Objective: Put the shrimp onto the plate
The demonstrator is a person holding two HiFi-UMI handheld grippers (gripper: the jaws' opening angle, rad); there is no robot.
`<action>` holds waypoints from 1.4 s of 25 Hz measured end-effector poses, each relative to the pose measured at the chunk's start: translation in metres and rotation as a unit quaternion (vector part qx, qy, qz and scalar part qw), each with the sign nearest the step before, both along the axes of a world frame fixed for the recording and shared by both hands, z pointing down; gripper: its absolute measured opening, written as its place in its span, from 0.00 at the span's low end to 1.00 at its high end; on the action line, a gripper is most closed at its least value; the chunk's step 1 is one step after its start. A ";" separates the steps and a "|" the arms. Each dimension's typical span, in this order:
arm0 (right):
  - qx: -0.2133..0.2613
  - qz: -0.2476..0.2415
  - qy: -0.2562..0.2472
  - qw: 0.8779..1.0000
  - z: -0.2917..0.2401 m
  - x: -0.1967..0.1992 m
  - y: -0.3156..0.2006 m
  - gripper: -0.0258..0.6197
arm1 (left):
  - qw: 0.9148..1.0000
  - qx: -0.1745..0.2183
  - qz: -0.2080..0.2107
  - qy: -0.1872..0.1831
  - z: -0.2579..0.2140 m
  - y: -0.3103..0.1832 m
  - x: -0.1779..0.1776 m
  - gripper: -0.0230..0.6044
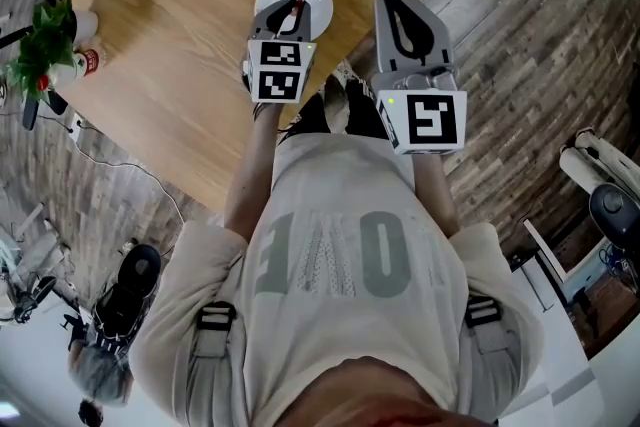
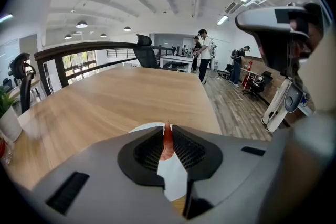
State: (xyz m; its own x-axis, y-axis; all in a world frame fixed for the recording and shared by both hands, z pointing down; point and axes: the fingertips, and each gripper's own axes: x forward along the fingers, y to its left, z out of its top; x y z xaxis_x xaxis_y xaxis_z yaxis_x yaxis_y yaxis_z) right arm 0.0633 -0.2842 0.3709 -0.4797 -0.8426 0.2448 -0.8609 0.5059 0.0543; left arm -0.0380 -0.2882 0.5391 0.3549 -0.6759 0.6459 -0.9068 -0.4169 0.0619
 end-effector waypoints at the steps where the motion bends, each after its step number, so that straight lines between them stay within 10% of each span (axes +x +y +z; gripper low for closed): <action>1: -0.002 0.002 0.001 1.000 0.001 0.001 0.000 0.07 | 1.000 -0.008 0.003 -0.002 0.006 0.001 0.001 0.13; 12: -0.008 0.013 0.001 1.000 0.008 0.010 -0.007 0.07 | 0.997 -0.074 0.018 -0.029 0.045 0.008 0.001 0.13; 35: -0.023 0.017 -0.004 1.000 0.013 0.006 -0.015 0.07 | 0.996 -0.081 0.024 -0.033 0.056 0.000 0.003 0.13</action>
